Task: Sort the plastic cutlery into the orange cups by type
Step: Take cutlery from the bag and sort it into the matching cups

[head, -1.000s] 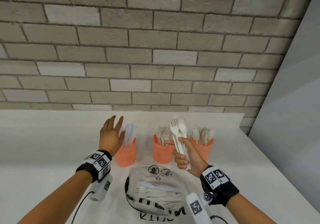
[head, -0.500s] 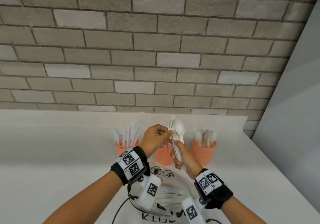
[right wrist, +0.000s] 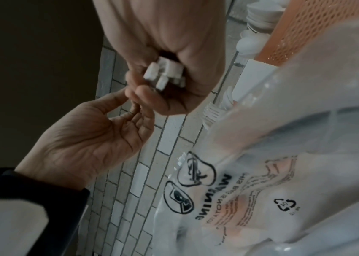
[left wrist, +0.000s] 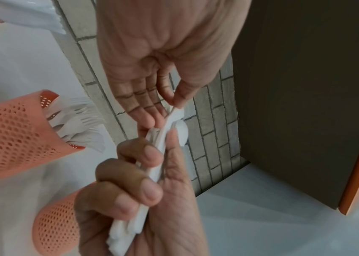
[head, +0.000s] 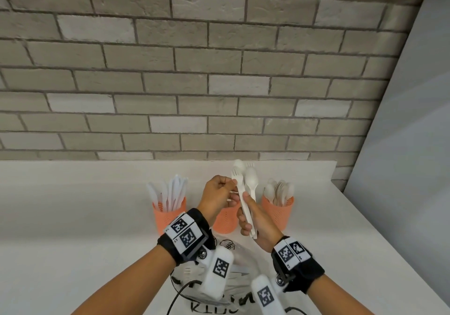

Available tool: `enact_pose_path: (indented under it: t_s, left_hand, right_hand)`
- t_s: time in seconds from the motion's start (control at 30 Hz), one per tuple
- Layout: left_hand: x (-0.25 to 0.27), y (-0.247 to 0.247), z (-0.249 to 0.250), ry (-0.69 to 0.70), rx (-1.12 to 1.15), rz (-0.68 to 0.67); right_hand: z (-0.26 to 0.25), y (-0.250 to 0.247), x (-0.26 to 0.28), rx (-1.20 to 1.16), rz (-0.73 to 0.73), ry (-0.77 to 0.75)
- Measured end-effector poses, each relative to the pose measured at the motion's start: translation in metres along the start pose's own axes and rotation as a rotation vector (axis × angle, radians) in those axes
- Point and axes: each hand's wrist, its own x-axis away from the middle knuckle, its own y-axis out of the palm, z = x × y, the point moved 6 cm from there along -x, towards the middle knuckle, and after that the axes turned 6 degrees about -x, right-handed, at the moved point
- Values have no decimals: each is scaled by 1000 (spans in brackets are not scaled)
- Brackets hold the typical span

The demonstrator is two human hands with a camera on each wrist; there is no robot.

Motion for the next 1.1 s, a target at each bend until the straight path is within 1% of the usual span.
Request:
enact_pose_path:
  t_s: [0.23, 0.3, 0.37, 0.43, 0.5, 0.57, 0.63, 0.73, 0.8, 0.87, 0.97, 1.0, 1.1]
  left_hand:
    - [4, 3, 5, 66, -19, 13]
    - [6, 4, 8, 102, -57, 18]
    - [8, 4, 12, 123, -15, 46]
    - [10, 1, 15, 96, 139, 82]
    - [7, -4, 16, 32, 273, 133]
    - [1, -11, 12, -25, 311, 190]
    - [-4, -15, 4, -98, 299, 195]
    - [-1, -11, -8, -188, 184, 87]
    - [5, -4, -12, -190, 45, 0]
    - [10, 5, -15, -178, -33, -76]
    - [15, 23, -16, -163, 13, -210]
    - [15, 26, -16, -158, 48, -230]
    - [15, 30, -16, -142, 95, -225]
  right_hand:
    - [1, 0, 0, -145, -23, 63]
    - [1, -2, 0, -143, -22, 67]
    - [-1, -3, 2, -90, -4, 51]
    - [-3, -6, 3, -49, 25, 24]
    - [-6, -10, 4, -62, 41, 5]
    - [-8, -14, 5, -108, 37, 11]
    - [-9, -16, 6, -163, 29, 30]
    - [-11, -15, 10, -196, 23, 56]
    - [-11, -14, 13, -214, 12, 79]
    - [-10, -11, 15, -284, -25, 120]
    - [-8, -6, 21, -342, -94, 186]
    - [-8, -4, 23, -341, -114, 203]
    - [-10, -1, 28, -322, -150, 222]
